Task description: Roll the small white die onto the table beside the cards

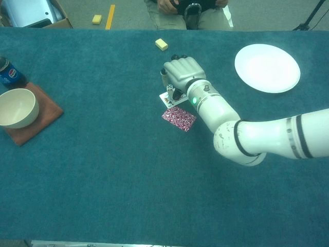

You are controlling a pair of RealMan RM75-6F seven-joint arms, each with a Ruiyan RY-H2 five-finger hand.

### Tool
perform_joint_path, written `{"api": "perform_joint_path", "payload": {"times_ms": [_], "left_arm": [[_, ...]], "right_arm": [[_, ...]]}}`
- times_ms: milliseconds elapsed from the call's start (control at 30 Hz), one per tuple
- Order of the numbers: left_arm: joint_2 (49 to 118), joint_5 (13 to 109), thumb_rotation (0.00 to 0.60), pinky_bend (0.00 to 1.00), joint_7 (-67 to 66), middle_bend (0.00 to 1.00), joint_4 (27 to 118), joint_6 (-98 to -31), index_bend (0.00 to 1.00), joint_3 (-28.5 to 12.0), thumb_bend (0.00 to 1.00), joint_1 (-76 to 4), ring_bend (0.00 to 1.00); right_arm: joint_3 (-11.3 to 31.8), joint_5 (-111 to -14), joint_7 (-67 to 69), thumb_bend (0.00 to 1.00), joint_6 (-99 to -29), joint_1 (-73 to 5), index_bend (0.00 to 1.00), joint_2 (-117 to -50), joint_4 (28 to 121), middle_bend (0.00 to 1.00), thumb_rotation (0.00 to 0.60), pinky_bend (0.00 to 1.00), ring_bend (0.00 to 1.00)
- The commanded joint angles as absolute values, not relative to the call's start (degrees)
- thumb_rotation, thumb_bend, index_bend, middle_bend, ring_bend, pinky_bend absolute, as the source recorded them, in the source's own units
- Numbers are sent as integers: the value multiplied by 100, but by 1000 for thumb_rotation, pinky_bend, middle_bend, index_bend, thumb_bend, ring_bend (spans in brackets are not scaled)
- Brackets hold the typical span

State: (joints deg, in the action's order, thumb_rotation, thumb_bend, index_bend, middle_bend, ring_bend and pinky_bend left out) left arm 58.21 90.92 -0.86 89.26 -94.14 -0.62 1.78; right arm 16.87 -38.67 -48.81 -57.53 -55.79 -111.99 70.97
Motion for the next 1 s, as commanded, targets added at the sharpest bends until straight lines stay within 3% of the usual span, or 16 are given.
{"api": "perform_joint_path", "payload": {"times_ms": [33, 367, 600, 667, 767, 833, 1000], "left_arm": [[5834, 9097, 600, 72, -76, 88, 8913, -9418, 60, -60, 336, 181, 27], [5822, 9183, 600, 72, -149, 87, 8984, -9463, 60, -36, 336, 191, 28], [5787, 9194, 600, 72, -155, 87, 9018, -9584, 60, -25, 337, 269, 27], [5776, 9201, 600, 72, -126, 88, 9016, -9593, 60, -16, 337, 281, 27], [5770, 9217, 600, 72, -104, 88, 9003, -9620, 60, -15, 337, 292, 27], [5777, 9225, 600, 72, -105, 88, 8999, -9612, 60, -10, 337, 290, 27], [5780, 9231, 600, 72, -139, 87, 9013, -9540, 60, -8, 337, 254, 27]], "right_arm": [[1597, -4053, -4869, 375, -6019, -5376, 503, -10712, 7801, 274, 600, 100, 57], [1435, -4147, -4905, 372, -6465, -5095, 503, -9927, 9153, 275, 600, 100, 57], [1413, -6676, -2667, 372, -7168, -4791, 502, -10187, 8654, 260, 600, 100, 57], [1361, -7042, -2298, 372, -7327, -4726, 438, -10214, 8483, 226, 600, 100, 51], [1335, -7153, -2141, 372, -7398, -4605, 171, -10143, 8498, 157, 600, 97, 25], [1298, -7118, -2196, 372, -7379, -4517, 97, -10038, 8651, 154, 600, 95, 24], [1212, -6934, -2528, 372, -7236, -4370, 78, -9749, 9025, 154, 600, 94, 24]]}}
